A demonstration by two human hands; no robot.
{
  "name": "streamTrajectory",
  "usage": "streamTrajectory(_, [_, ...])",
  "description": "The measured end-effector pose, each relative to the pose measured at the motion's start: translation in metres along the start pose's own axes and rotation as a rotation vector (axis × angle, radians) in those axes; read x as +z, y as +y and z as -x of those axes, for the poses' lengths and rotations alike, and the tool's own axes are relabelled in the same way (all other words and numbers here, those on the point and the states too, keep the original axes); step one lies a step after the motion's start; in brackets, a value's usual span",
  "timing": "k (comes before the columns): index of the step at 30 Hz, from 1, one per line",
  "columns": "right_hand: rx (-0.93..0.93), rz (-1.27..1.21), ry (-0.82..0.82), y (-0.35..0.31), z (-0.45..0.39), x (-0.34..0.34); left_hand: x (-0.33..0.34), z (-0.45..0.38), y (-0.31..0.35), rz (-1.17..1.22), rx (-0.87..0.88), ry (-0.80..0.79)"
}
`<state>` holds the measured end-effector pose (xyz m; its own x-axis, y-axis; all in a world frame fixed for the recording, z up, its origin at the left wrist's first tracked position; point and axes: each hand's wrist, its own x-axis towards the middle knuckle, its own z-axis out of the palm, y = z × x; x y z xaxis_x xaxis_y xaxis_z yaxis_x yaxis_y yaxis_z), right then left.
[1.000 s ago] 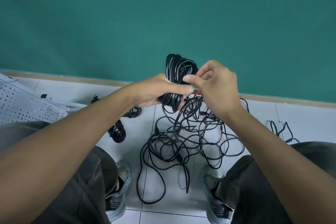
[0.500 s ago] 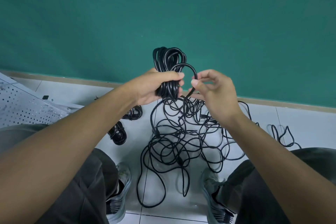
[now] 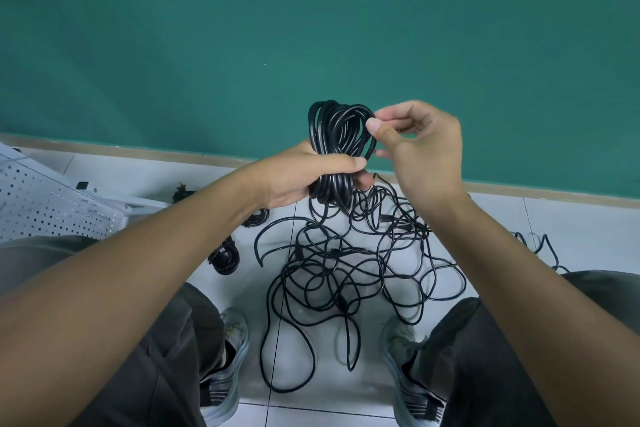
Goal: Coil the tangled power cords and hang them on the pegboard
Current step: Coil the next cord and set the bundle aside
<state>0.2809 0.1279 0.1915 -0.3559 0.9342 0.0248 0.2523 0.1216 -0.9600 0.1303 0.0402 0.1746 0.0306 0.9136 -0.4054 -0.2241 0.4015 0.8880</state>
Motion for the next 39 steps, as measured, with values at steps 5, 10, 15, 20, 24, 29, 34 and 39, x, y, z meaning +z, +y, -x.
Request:
streamTrajectory(5, [-0.035, 0.049, -0.011, -0.001, 0.000, -0.001, 0.001, 0.000, -0.001, 0.055, 0.012, 0.000])
streamTrajectory(10, [-0.034, -0.015, -0.001, -0.007, 0.002, -0.001, 0.000, -0.004, -0.001, 0.057, 0.079, 0.177])
streamTrajectory(15, [0.167, -0.190, -0.200, -0.018, 0.008, 0.002, -0.003, -0.011, -0.009, -0.164, 0.199, 0.311])
streamTrajectory(20, [0.295, -0.447, -0.384, -0.021, 0.006, 0.002, 0.002, -0.011, -0.012, -0.306, 0.275, 0.330])
streamTrajectory(24, [0.343, -0.647, -0.487, -0.018, 0.003, -0.001, 0.002, -0.015, -0.012, -0.400, 0.289, 0.313])
streamTrajectory(29, [0.393, -0.766, -0.507, -0.017, 0.001, -0.001, 0.006, -0.016, -0.014, -0.460, 0.281, 0.317])
streamTrajectory(34, [0.443, -0.746, -0.581, -0.024, 0.002, -0.004, 0.010, -0.012, -0.014, -0.457, 0.284, 0.265])
streamTrajectory(39, [0.398, -0.627, -0.677, -0.025, -0.004, -0.006, 0.011, -0.007, -0.008, -0.424, 0.233, 0.170])
